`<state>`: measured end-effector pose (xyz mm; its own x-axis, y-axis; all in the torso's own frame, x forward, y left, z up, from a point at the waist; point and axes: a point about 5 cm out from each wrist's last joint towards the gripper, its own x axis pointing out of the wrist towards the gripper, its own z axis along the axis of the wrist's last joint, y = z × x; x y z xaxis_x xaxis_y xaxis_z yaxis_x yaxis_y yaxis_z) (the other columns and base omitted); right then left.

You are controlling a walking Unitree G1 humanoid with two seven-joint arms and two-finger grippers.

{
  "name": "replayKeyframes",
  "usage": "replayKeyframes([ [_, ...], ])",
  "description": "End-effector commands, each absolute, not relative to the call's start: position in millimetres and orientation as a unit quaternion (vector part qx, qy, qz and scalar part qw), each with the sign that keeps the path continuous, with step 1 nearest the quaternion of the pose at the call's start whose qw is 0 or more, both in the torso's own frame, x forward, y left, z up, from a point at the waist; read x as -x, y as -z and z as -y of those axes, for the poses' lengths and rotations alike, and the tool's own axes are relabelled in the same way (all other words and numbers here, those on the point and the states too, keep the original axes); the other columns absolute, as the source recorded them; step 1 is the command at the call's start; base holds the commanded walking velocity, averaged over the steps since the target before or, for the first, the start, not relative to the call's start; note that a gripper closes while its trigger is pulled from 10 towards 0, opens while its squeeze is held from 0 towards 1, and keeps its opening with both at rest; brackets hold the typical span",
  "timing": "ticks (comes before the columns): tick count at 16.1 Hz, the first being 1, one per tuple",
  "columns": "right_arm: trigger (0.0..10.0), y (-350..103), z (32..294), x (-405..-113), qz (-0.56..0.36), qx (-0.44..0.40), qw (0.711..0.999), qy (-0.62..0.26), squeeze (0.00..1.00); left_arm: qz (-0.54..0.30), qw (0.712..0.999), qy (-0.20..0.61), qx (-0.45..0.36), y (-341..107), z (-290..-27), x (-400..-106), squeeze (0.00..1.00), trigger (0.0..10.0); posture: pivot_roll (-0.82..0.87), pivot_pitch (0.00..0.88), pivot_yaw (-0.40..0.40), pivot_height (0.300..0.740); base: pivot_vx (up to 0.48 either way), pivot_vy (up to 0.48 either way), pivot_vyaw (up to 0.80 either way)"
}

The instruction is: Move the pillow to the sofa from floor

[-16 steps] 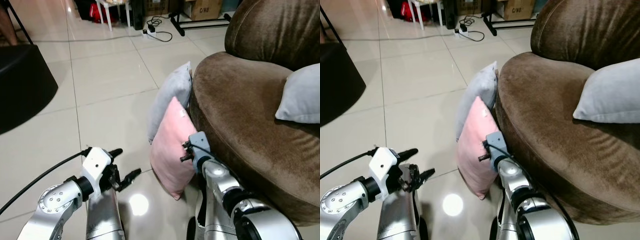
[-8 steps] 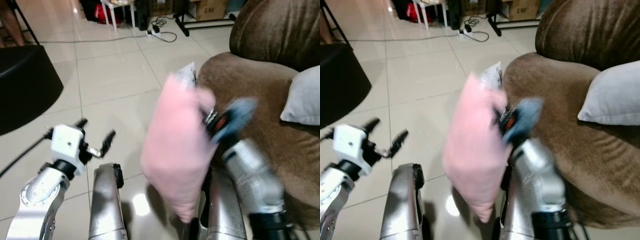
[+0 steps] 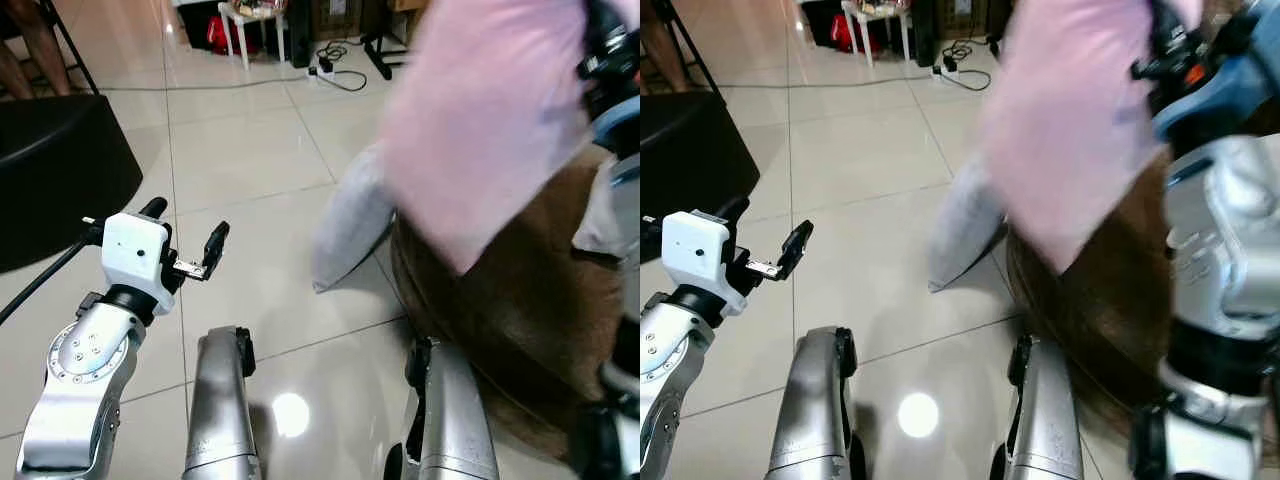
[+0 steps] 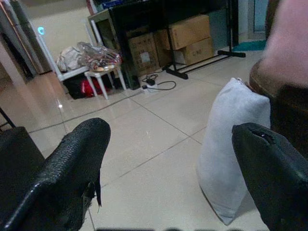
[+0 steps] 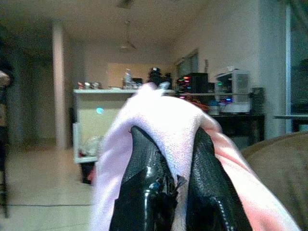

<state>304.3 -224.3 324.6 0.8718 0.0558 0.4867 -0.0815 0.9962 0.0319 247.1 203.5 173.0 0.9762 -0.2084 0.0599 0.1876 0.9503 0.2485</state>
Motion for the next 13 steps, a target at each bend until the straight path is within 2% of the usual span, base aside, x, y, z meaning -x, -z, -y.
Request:
replayKeyframes([
  [1,10.0,-337,224,-302,0.264,0.015,0.964,-0.044,0.0,0.05,0.987,0.088,-0.124,-179,-204,-247,0.58,10.0,0.03,0.0,-0.004,0.476,0.0,0.0,0.0],
  [4,10.0,-278,200,-320,0.113,0.081,0.987,-0.076,0.0,0.032,0.988,0.082,-0.127,-171,-204,-245,0.58,10.0,0.04,0.0,-0.023,0.506,0.0,0.0,0.0],
  [6,10.0,-248,181,-323,0.064,0.072,0.993,-0.075,0.0,0.025,0.988,0.078,-0.129,-168,-203,-244,0.58,10.0,0.05,0.0,-0.027,0.531,0.0,0.0,0.0],
  [8,10.0,-226,176,-327,0.04,0.055,0.996,-0.05,0.0,0.024,0.989,0.077,-0.127,-168,-201,-250,0.58,10.0,0.04,0.0,-0.015,0.551,0.0,0.0,0.0],
  [13,10.0,-215,184,-324,0.042,0.012,0.999,0.018,0.0,0.026,0.99,0.075,-0.12,-164,-199,-264,0.58,10.0,-0.01,0.0,0.012,0.596,0.0,0.0,0.0],
])
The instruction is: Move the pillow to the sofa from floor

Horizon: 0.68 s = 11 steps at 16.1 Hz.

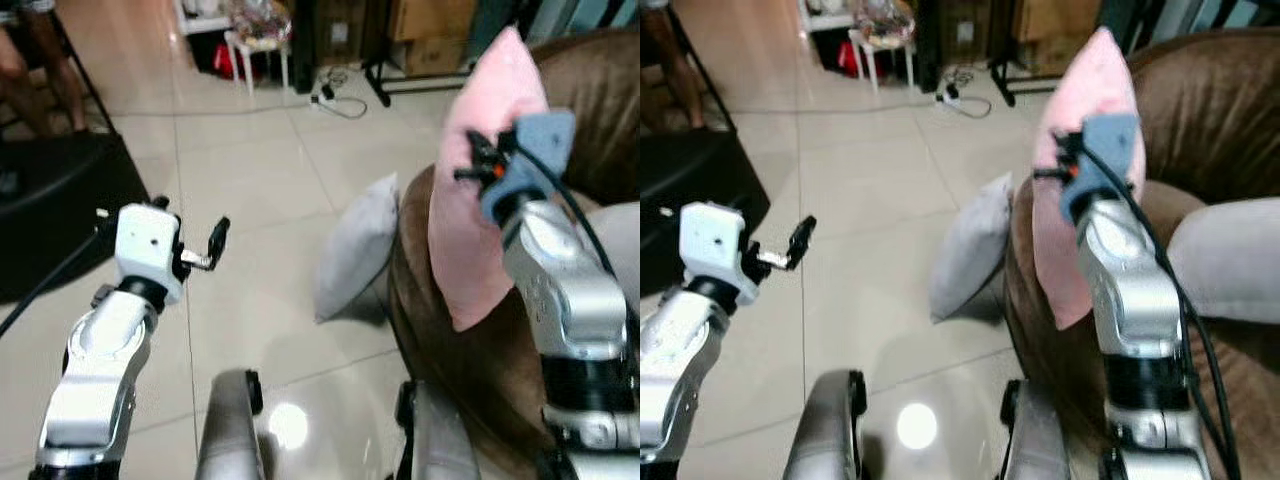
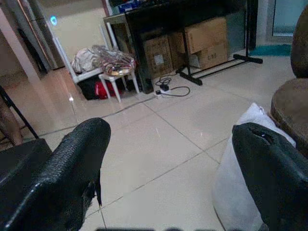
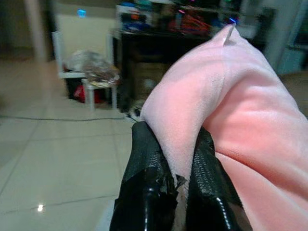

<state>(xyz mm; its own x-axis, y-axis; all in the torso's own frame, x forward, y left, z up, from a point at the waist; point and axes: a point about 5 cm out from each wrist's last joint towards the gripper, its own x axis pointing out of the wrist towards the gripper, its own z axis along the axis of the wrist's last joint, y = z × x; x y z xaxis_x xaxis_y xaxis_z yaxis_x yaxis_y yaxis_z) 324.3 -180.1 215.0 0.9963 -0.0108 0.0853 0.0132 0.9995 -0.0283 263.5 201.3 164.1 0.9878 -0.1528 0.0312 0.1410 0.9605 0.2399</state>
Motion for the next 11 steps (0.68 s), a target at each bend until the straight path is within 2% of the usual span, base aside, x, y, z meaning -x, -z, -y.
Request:
replayKeyframes([
  [1,10.0,-211,184,-319,0.045,0.002,0.999,0.022,0.0,0.027,0.99,0.073,-0.116,-164,-198,-262,0.58,10.0,-0.01,0.0,0.002,0.606,0.0,0.0,0.0],
  [4,10.0,-189,184,-300,0.023,-0.029,0.999,0.032,0.0,0.02,0.992,0.054,-0.111,-155,-200,-254,0.56,10.0,0.0,0.0,-0.014,0.636,0.0,0.0,0.0],
  [5,10.0,-182,183,-293,0.016,-0.029,0.999,0.033,0.0,0.013,0.993,0.045,-0.109,-151,-201,-251,0.53,10.0,0.0,0.0,-0.01,0.646,0.0,0.0,0.0],
  [7,10.0,-170,179,-281,-0.005,-0.043,0.999,0.016,0.0,0.014,0.992,0.043,-0.119,-151,-191,-251,0.51,10.0,-0.01,0.0,-0.001,0.671,0.0,0.0,0.0],
  [9,10.0,-177,182,-283,0.006,-0.046,0.999,0.013,0.0,0.025,0.992,0.049,-0.117,-157,-186,-256,0.5,10.0,-0.02,0.0,0.007,0.691,0.0,0.0,0.0],
  [11,10.0,-176,185,-286,0.008,-0.056,0.998,0.033,0.0,0.023,0.992,0.041,-0.117,-155,-195,-259,0.48,10.0,-0.01,0.0,0.007,0.716,0.0,0.0,0.0],
])
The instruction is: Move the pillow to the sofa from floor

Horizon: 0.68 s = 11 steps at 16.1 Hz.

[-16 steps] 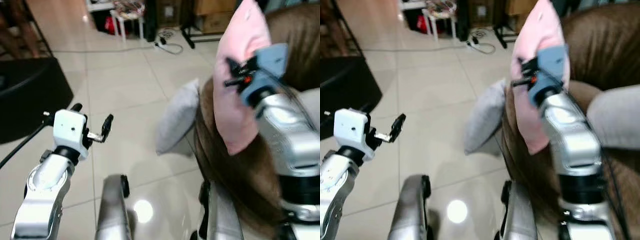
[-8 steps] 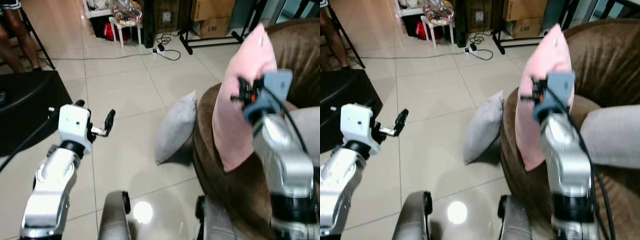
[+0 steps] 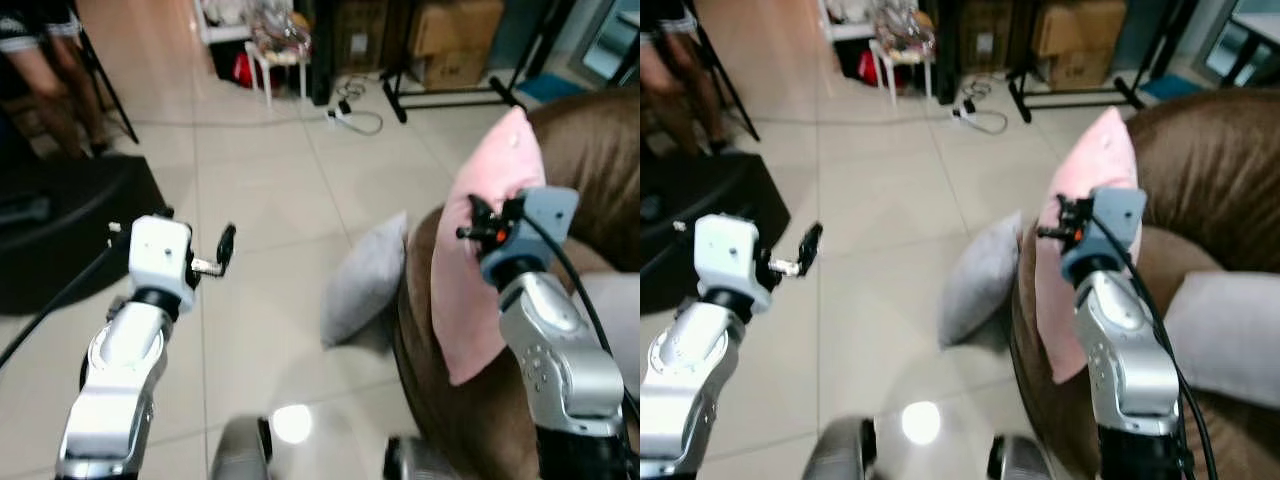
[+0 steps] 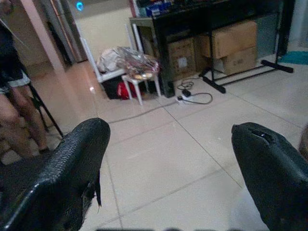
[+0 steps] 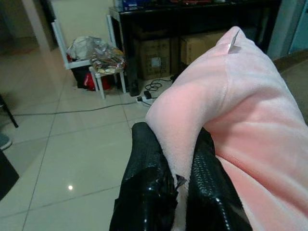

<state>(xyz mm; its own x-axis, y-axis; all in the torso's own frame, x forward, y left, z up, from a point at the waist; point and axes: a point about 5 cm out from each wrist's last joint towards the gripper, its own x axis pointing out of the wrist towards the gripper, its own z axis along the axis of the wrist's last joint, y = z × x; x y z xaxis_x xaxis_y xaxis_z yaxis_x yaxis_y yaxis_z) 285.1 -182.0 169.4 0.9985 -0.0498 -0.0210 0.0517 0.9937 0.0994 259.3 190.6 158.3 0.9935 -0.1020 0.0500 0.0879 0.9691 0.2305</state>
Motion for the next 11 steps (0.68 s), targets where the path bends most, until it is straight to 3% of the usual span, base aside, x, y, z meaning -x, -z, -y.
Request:
replayKeyframes([
  [1,10.0,-175,186,-286,0.009,-0.057,0.998,0.034,0.0,0.022,0.993,0.03,-0.111,-156,-198,-259,0.47,10.0,-0.02,0.0,0.022,0.726,0.0,0.0,0.0],
  [11,10.0,-157,182,-266,-0.019,-0.082,0.994,0.067,0.0,0.021,0.992,0.052,-0.116,-158,-192,-277,0.43,10.0,-0.06,0.0,0.089,0.74,0.0,0.0,0.0],
])
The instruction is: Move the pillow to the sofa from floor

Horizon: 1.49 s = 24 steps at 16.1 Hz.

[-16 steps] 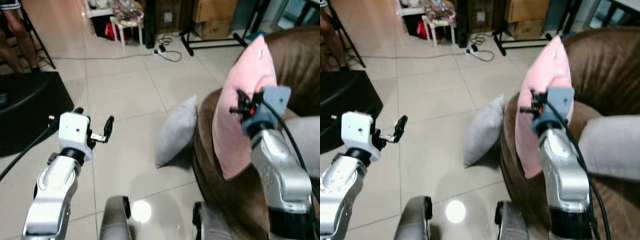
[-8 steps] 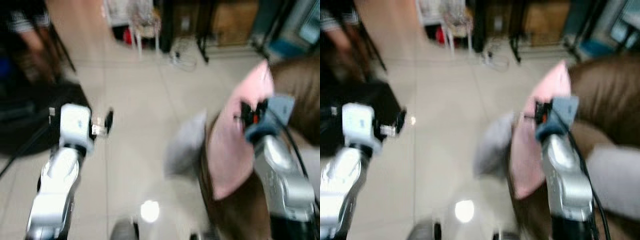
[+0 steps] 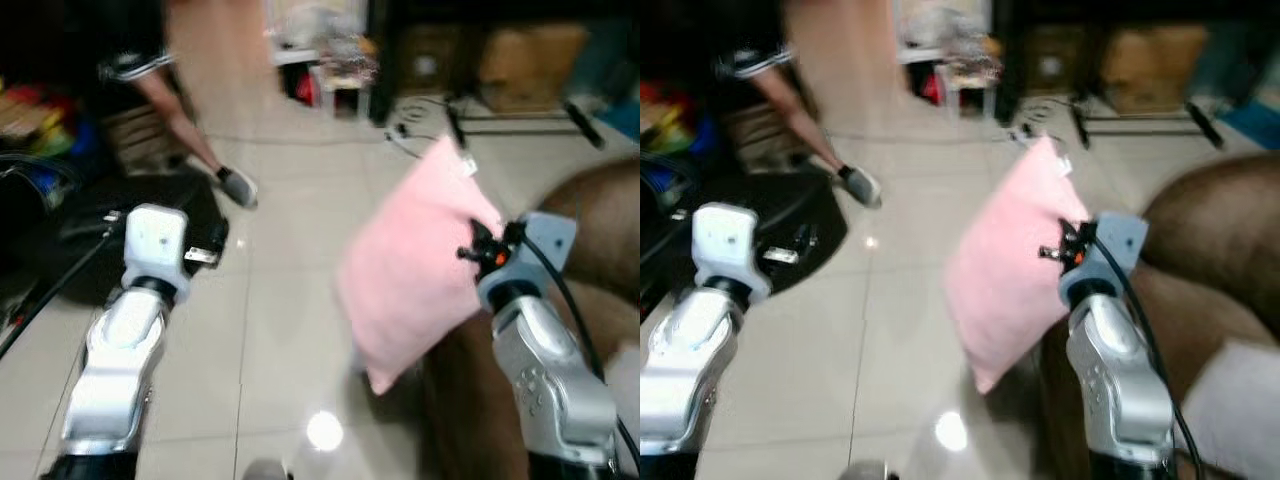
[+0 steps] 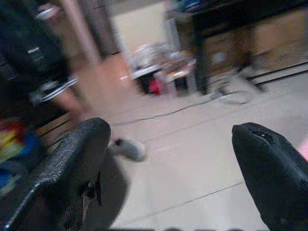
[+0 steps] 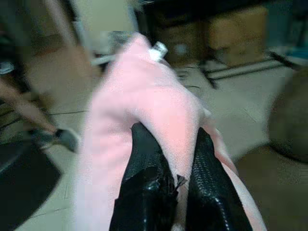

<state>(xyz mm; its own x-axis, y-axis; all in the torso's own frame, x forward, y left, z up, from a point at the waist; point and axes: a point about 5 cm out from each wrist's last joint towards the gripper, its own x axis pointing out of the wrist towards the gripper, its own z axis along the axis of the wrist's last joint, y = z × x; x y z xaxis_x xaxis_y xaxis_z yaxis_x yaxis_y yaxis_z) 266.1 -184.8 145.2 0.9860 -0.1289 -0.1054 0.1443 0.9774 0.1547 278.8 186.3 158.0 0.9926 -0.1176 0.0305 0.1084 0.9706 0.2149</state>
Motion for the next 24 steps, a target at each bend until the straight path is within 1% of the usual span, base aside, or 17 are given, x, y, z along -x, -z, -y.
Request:
replayKeyframes([
  [1,10.0,-153,177,-266,-0.038,-0.08,0.995,0.055,0.0,0.02,0.991,0.056,-0.119,-157,-190,-279,0.43,10.0,-0.06,0.0,0.091,0.74,0.0,0.0,0.0],
  [2,10.0,-152,172,-265,-0.036,-0.088,0.994,0.049,0.0,0.019,0.991,0.062,-0.117,-157,-189,-278,0.38,10.0,-0.05,0.0,0.091,0.74,0.0,0.0,0.0],
  [3,10.0,-148,171,-265,-0.047,-0.085,0.994,0.049,0.0,0.02,0.99,0.066,-0.119,-157,-188,-277,0.36,10.0,-0.05,0.0,0.088,0.74,0.0,0.0,0.0],
  [4,10.0,-145,170,-264,-0.049,-0.1,0.992,0.056,0.0,0.019,0.99,0.068,-0.125,-156,-187,-277,0.34,10.0,-0.04,0.0,0.082,0.74,0.0,0.0,-0.8],
  [7,10.0,-140,166,-266,-0.059,-0.096,0.992,0.062,0.0,0.013,0.989,0.062,-0.132,-156,-193,-274,0.3,10.0,-0.03,0.0,0.066,0.74,0.0,0.0,-0.79],
  [8,10.0,-138,165,-265,-0.063,-0.096,0.991,0.065,0.0,0.009,0.989,0.061,-0.134,-154,-193,-273,0.18,10.0,-0.02,0.0,0.052,0.74,0.0,0.0,-0.79],
  [9,10.0,-136,165,-263,-0.066,-0.095,0.991,0.066,0.0,0.009,0.99,0.058,-0.129,-154,-193,-272,0.14,10.0,-0.02,0.0,0.047,0.74,0.0,0.0,-0.79],
  [10,10.0,-136,165,-263,-0.066,-0.095,0.991,0.067,0.0,0.009,0.99,0.057,-0.127,-154,-193,-272,0.0,10.0,-0.02,0.0,0.047,0.74,0.0,0.0,-0.79],
  [11,10.0,-133,163,-263,-0.072,-0.097,0.991,0.064,0.0,0.006,0.992,0.049,-0.118,-153,-192,-267,0.0,10.0,0.0,0.0,0.007,0.74,0.0,0.0,-0.79],
  [15,10.0,-134,157,-273,-0.076,-0.091,0.992,0.037,0.0,0.015,0.992,0.031,-0.124,-155,-192,-257,0.0,10.0,0.03,0.0,-0.046,0.74,0.0,0.0,-0.79],
  [16,10.0,-136,156,-274,-0.073,-0.093,0.993,0.031,0.0,0.021,0.992,0.03,-0.123,-156,-193,-255,0.0,10.0,0.03,0.0,-0.045,0.74,0.0,0.0,-0.79],
  [18,10.0,-140,145,-273,-0.062,-0.111,0.992,-0.011,0.0,0.029,0.991,0.034,-0.124,-160,-193,-255,0.0,10.0,0.03,0.0,-0.031,0.74,0.0,0.0,-0.79],
  [21,10.0,-141,135,-269,-0.056,-0.135,0.988,-0.05,0.0,0.032,0.992,0.038,-0.12,-162,-192,-258,0.0,10.0,0.02,0.0,-0.01,0.74,0.0,0.0,-0.7],
  [24,10.0,-140,140,-266,-0.05,-0.154,0.986,-0.037,0.0,0.03,0.991,0.05,-0.117,-163,-192,-262,0.0,10.0,0.01,0.0,0.007,0.74,0.0,0.0,0.0],
])
